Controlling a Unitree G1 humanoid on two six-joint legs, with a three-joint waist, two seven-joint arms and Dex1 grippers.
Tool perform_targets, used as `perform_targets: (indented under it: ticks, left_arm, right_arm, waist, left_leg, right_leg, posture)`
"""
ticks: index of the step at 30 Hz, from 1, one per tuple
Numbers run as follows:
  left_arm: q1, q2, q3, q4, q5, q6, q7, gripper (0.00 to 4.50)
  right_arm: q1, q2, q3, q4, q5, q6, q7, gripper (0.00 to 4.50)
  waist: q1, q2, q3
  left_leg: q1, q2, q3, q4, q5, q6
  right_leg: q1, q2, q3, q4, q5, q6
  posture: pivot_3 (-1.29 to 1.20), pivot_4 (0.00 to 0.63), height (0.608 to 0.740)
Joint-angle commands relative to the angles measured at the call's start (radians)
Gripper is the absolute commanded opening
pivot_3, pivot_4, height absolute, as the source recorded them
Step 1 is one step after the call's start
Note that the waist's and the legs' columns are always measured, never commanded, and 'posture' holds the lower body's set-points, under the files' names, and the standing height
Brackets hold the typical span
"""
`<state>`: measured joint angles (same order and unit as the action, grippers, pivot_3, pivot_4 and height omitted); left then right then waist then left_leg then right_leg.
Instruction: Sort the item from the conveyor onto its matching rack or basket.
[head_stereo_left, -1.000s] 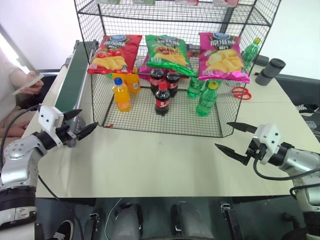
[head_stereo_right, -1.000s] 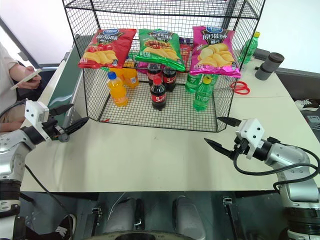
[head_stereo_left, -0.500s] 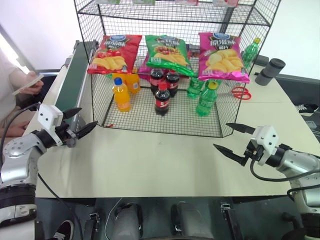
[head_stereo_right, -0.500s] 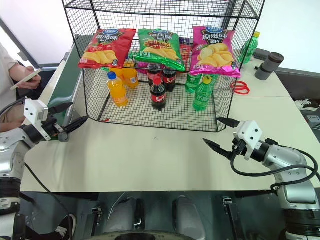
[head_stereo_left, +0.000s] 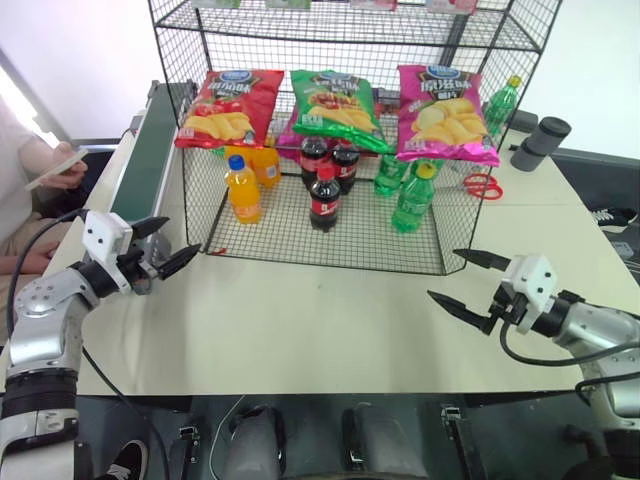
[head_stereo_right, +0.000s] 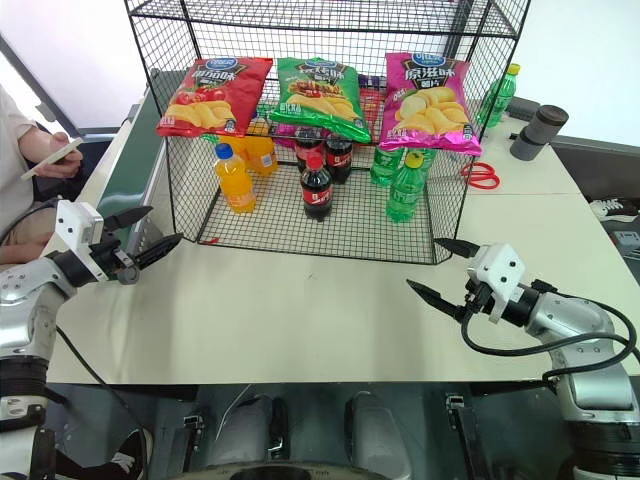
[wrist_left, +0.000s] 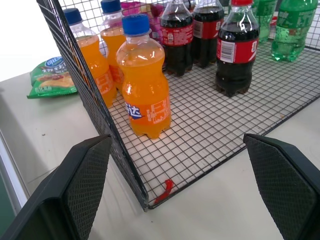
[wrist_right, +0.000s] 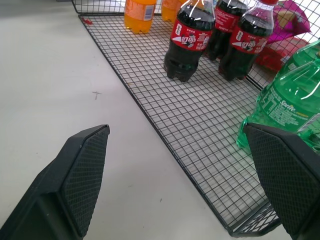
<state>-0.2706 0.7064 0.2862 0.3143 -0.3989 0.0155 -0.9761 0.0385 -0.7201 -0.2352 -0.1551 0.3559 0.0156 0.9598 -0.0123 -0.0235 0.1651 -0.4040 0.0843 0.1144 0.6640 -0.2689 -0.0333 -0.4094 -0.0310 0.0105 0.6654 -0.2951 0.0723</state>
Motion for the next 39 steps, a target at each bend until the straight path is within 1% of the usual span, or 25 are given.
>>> perform_targets:
  ticks: [1,9,39]
  left_arm:
    - [-0.009,-0.005,-0.004,-0.011,0.011,-0.019,0.006,4.5]
    - [-0.023,-0.022,-0.014,-0.007,0.019,-0.022,0.012,4.5]
    - [-0.033,-0.019,-0.035,0.002,0.035,-0.036,-0.012,4.5]
  right_arm:
    - [-0.003,-0.013,-0.02,-0.032,0.002,-0.016,-0.005,4.46]
    - [0.003,-0.021,-0.027,-0.035,0.0,-0.017,-0.009,4.46]
    - [0.01,-0.03,-0.022,-0.028,-0.032,-0.038,-0.007,4.46]
  waist:
    - [0.0,0.0,0.0]
    - [0.001,0.0,0.0]
    - [0.001,0.0,0.0]
  left_leg:
    - [0.0,0.0,0.0,0.0,0.0,0.0]
    - [0.0,0.0,0.0,0.0,0.0,0.0]
    - [0.0,0.0,0.0,0.001,0.0,0.0]
  right_leg:
    - [0.0,0.0,0.0,0.0,0.0,0.0]
    - [0.0,0.0,0.0,0.0,0.0,0.0]
    - [0.0,0.0,0.0,0.0,0.0,0.0]
  posture:
    - [0.0,0.15,0.74]
    - [0.0,0.15,0.74]
    - [0.0,0.15,0.74]
